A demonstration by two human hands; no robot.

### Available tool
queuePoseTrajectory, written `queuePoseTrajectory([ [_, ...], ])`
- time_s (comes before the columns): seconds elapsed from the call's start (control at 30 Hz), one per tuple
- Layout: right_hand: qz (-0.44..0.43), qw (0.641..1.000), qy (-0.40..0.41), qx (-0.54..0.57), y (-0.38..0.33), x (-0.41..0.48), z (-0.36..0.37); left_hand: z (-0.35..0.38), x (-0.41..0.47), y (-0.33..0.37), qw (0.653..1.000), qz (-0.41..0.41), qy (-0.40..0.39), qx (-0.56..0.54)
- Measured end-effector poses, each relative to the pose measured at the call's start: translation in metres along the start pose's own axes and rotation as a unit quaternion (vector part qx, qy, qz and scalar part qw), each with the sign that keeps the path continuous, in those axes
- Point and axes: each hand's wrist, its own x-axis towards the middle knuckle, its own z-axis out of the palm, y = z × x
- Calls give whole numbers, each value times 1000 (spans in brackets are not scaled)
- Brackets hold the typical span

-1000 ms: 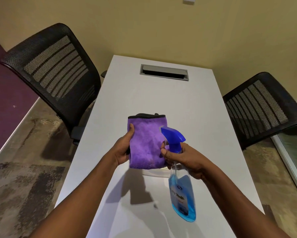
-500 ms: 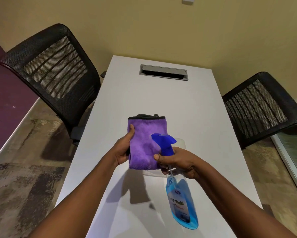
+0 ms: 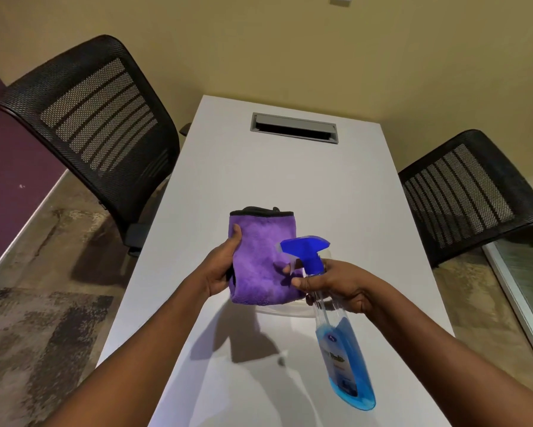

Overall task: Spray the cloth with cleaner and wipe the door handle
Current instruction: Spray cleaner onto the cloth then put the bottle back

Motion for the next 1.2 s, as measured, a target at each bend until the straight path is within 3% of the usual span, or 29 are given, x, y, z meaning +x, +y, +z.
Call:
queuePoseTrajectory([
  [0.47,141,964,-61,-215,-39,6,-27,0,-8,-27,1000,-19,7,22],
  [0.6,208,959,-117,-155,-48,5,-25,-1,-11,-31,999,-28,5,16],
  [0.77,255,958,-128,-43,-42,10,-19,-4,-14,-33,999,-38,6,16],
  [0.9,259,955,-141,22,-38,11,-16,-6,-13,-37,999,-40,6,23],
  [1.2,233,955,-173,59,-30,9,-14,-9,-11,-41,999,-45,2,22],
])
